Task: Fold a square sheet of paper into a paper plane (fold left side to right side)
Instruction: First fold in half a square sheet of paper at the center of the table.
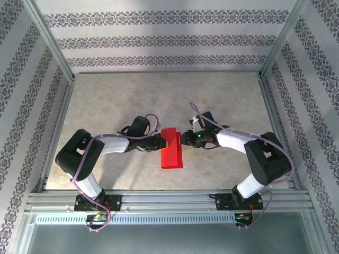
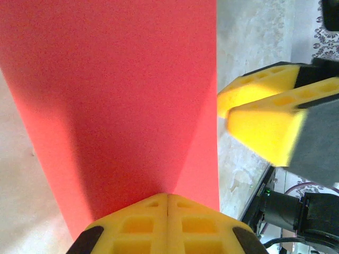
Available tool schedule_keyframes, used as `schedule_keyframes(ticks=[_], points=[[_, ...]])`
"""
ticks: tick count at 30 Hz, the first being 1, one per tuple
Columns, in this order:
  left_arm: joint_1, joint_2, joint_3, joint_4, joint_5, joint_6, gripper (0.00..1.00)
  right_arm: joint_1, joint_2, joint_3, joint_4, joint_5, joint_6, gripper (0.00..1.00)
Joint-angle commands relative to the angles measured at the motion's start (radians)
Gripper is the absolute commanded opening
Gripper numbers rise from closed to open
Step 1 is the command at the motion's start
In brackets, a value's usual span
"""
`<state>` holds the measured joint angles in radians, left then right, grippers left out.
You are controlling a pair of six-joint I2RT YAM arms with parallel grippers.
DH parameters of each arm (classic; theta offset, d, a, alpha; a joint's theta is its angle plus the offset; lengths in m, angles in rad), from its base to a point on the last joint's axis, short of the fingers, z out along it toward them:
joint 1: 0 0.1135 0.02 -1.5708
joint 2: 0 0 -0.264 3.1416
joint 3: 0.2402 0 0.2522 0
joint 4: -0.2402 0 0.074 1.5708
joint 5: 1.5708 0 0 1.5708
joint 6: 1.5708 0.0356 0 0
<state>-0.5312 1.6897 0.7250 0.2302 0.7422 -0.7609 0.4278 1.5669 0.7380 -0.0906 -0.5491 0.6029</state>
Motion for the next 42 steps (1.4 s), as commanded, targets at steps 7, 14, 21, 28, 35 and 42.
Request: schedule_keyframes(ticks=[7, 14, 21, 28, 35, 42], points=[[-0.02, -0.004, 0.031, -0.02, -0.005, 0.023, 0.0, -0.023, -0.029, -0.097, 0.238, -0.247, 0.09, 0.6], [-0.021, -0.002, 0.032, -0.022, -0.001, 0.028, 0.0, 0.008, 0.046, -0.114, 0.365, -0.275, 0.166, 0.56], [-0.021, 0.001, 0.033, -0.028, 0.004, 0.032, 0.0, 0.04, 0.101, -0.104, 0.41, -0.273, 0.196, 0.44], [-0.021, -0.01, 0.036, -0.036, -0.004, 0.032, 0.03, 0.042, 0.107, -0.115, 0.401, -0.244, 0.193, 0.19], [-0.021, -0.083, 0.03, -0.067, -0.037, 0.048, 0.18, 0.042, 0.11, -0.115, 0.372, -0.214, 0.179, 0.0], [-0.021, -0.225, 0.028, -0.263, -0.263, 0.116, 0.51, 0.045, 0.077, -0.102, 0.28, -0.137, 0.133, 0.0]])
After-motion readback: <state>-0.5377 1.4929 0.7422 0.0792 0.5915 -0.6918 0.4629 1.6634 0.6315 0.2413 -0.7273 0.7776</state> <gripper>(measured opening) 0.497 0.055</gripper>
